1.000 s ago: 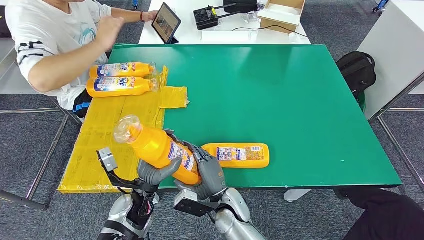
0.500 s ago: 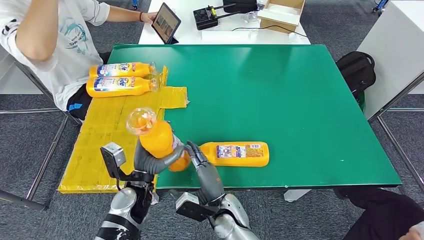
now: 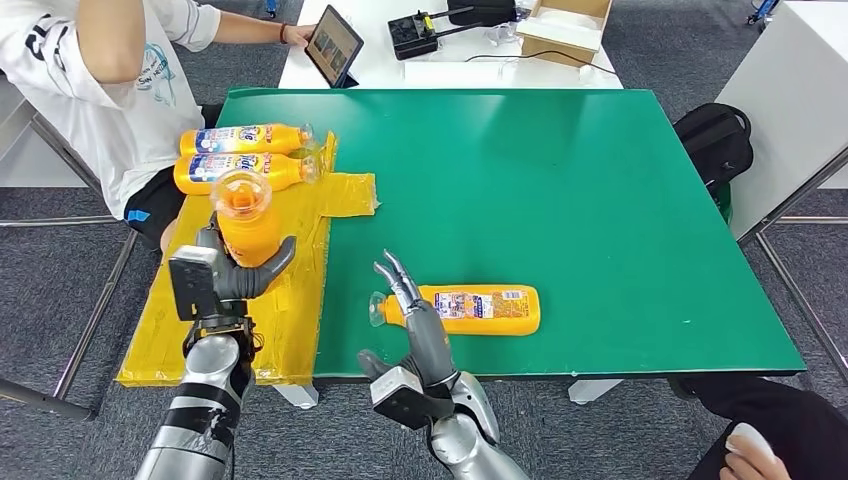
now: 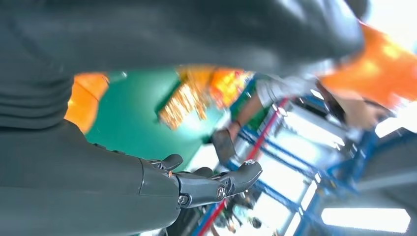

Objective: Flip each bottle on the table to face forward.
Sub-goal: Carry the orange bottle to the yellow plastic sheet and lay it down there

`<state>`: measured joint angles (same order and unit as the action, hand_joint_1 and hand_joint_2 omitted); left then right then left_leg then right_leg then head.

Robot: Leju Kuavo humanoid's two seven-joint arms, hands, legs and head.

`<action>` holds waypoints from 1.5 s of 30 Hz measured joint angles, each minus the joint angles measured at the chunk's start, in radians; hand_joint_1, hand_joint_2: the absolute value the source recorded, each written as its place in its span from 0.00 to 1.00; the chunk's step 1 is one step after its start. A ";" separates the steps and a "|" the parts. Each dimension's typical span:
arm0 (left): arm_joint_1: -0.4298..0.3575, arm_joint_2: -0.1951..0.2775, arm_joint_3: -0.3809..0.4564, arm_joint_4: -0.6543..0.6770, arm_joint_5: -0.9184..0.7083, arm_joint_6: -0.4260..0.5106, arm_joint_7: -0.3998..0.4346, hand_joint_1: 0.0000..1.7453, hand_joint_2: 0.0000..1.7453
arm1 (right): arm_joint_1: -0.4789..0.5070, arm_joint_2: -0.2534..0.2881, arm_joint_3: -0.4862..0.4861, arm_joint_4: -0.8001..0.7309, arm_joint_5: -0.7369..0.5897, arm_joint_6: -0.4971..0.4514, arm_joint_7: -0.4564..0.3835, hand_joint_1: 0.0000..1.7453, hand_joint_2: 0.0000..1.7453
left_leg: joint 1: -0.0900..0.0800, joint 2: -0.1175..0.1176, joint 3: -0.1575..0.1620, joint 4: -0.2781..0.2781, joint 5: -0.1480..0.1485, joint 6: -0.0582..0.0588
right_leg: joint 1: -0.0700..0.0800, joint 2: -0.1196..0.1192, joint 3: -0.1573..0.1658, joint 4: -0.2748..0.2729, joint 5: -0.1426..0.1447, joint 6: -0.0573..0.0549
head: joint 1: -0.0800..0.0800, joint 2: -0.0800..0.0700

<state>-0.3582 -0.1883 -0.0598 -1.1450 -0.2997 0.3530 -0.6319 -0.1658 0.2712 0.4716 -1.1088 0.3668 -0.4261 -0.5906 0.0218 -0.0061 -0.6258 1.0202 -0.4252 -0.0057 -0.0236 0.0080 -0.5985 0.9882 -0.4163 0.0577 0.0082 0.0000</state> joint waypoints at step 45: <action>-0.301 0.229 0.045 0.711 -0.771 -0.201 0.294 0.00 0.00 | 0.044 0.015 -0.041 -0.233 -0.164 -0.141 -0.074 0.00 0.00 | 0.001 -0.004 0.009 -0.001 0.001 -0.001 | 0.000 -0.002 0.011 0.001 -0.001 0.000 | 0.000 0.000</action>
<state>-0.6587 0.0403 -0.0152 -0.4340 -1.0704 0.1522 -0.3379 -0.1221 0.2865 0.4311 -1.3414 0.2029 -0.5675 -0.6641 0.0225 -0.0098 -0.6165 1.0196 -0.4246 -0.0071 -0.0233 0.0061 -0.5876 0.9889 -0.4169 0.0572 0.0082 0.0000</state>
